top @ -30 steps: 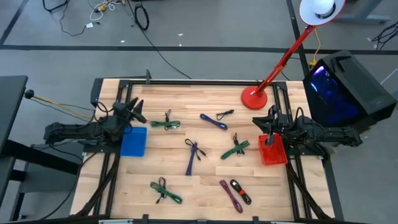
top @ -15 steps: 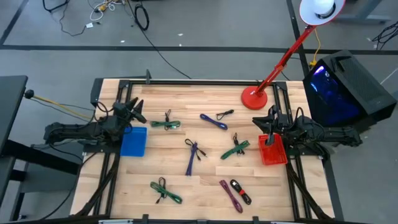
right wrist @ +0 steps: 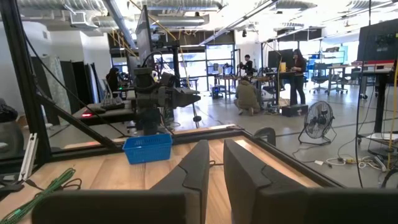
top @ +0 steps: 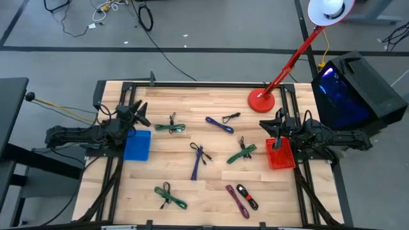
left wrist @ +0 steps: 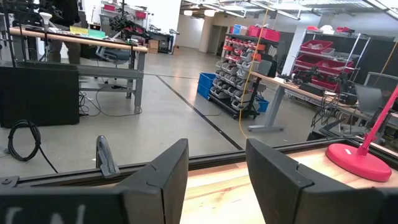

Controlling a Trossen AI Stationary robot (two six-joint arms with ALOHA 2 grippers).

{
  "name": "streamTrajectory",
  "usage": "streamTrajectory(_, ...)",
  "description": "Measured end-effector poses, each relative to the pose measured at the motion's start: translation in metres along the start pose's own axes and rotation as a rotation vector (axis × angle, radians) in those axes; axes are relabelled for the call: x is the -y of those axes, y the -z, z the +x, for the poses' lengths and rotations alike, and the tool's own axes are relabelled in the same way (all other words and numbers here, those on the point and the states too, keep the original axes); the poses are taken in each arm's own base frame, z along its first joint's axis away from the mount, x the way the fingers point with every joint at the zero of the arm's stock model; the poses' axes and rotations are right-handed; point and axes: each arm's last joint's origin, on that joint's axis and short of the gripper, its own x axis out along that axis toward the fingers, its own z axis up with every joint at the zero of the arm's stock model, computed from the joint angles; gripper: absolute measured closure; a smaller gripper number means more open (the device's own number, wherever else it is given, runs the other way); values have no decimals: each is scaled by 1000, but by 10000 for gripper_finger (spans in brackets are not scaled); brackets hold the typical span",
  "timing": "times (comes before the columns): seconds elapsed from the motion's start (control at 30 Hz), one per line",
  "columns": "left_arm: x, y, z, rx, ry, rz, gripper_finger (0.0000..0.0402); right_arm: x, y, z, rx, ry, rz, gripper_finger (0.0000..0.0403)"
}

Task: Pick & Place USB Port

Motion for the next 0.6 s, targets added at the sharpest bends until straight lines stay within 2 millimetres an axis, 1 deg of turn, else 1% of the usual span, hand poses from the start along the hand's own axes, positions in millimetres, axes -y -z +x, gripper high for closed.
streamTrajectory(0.23, 0, 0, 0, 0, 0, -4, 234, 0, 0, 0, 0, 0, 0, 350)
streamTrajectory(0.47, 0, -1, 0, 3, 1, -94, 234, 0, 0, 0, 0, -1, 0, 350)
streamTrajectory(0.6, 0, -1, 0, 8, 3, -109, 234, 0, 0, 0, 0, 0, 0, 350)
